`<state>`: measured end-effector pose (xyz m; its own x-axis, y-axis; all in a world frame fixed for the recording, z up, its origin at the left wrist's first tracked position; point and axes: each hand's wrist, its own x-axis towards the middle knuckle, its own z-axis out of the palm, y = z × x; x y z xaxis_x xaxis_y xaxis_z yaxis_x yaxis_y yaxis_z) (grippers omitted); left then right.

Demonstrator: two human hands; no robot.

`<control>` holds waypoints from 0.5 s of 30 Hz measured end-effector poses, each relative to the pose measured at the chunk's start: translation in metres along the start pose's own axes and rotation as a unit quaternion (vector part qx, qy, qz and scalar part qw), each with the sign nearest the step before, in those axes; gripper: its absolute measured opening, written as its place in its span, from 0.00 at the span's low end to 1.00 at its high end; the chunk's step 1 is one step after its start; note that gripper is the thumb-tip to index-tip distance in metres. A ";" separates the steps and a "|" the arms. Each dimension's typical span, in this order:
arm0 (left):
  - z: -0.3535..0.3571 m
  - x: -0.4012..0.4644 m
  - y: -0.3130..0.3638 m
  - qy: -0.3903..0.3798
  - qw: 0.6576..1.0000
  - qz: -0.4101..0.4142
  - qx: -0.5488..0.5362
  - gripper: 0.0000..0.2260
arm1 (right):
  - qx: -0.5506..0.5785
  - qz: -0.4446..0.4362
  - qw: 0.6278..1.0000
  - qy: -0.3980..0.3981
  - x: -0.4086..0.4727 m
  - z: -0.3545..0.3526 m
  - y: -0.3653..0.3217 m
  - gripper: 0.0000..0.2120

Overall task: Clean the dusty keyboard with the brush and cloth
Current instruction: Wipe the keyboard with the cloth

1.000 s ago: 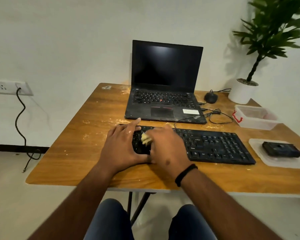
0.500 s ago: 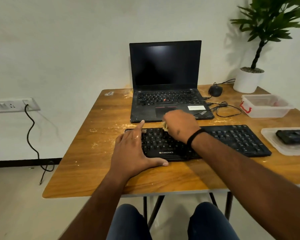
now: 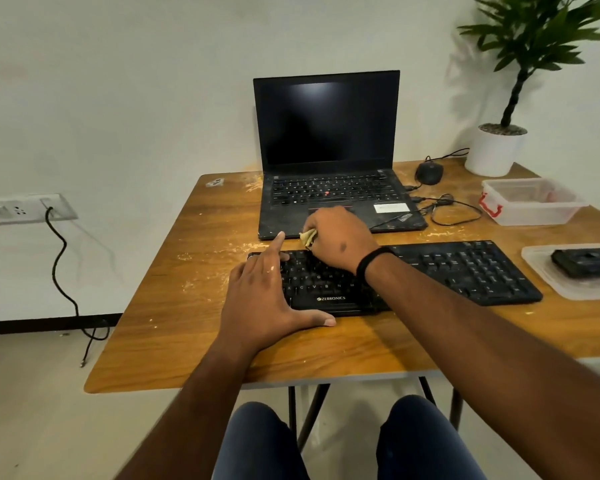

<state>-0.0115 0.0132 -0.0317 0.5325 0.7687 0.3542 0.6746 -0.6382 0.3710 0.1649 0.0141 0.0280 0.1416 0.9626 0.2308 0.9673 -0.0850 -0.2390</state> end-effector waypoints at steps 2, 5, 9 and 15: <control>0.001 0.000 0.000 -0.001 1.000 0.002 0.004 0.66 | -0.004 -0.015 1.000 -0.015 -0.003 0.000 -0.003 0.09; 0.001 0.001 0.001 0.001 1.000 0.004 0.006 0.65 | -0.038 -0.041 0.998 -0.023 -0.001 0.003 -0.005 0.08; 0.000 -0.001 0.001 0.001 1.000 0.002 0.006 0.65 | -0.020 -0.019 1.000 -0.008 0.005 0.000 0.002 0.10; 0.000 0.000 0.002 -0.001 1.000 0.000 0.001 0.64 | 0.003 -0.028 0.999 -0.046 -0.005 -0.016 0.006 0.11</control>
<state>-0.0096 0.0119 -0.0308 0.5333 0.7686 0.3534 0.6757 -0.6384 0.3687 0.1736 0.0045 0.0406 0.0676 0.9853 0.1566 0.9717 -0.0295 -0.2343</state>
